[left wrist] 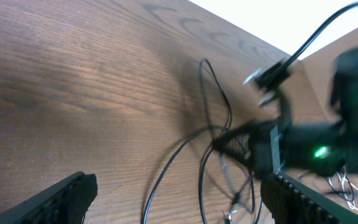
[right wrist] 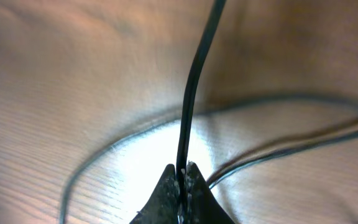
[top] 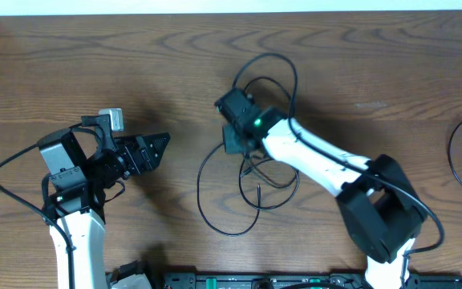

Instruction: Untangle cables

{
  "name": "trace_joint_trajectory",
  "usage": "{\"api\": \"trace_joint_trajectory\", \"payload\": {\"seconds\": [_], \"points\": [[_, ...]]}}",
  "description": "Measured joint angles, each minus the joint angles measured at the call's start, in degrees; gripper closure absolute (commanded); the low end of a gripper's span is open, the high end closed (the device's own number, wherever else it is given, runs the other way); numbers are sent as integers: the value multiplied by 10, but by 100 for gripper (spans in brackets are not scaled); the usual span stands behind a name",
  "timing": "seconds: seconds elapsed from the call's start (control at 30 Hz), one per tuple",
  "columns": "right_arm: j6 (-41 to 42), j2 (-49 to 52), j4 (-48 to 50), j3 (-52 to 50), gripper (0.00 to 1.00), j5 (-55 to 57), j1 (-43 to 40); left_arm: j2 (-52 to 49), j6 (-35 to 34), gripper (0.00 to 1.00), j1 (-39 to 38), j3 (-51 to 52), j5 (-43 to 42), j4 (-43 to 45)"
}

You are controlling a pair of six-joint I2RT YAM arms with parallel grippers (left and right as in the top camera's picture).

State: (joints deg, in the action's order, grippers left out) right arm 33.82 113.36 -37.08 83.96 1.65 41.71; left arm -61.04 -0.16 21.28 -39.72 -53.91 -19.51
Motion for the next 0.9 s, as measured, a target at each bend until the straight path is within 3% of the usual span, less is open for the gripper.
{"api": "trace_joint_trajectory", "payload": {"seconds": [0.57, 0.9], "points": [[-153, -12, -211, 295, 99, 63, -179, 0, 0, 10, 0, 0, 0, 3], [-181, -15, -314, 316, 99, 85, -271, 0, 0, 11, 0, 0, 0, 5]]}}
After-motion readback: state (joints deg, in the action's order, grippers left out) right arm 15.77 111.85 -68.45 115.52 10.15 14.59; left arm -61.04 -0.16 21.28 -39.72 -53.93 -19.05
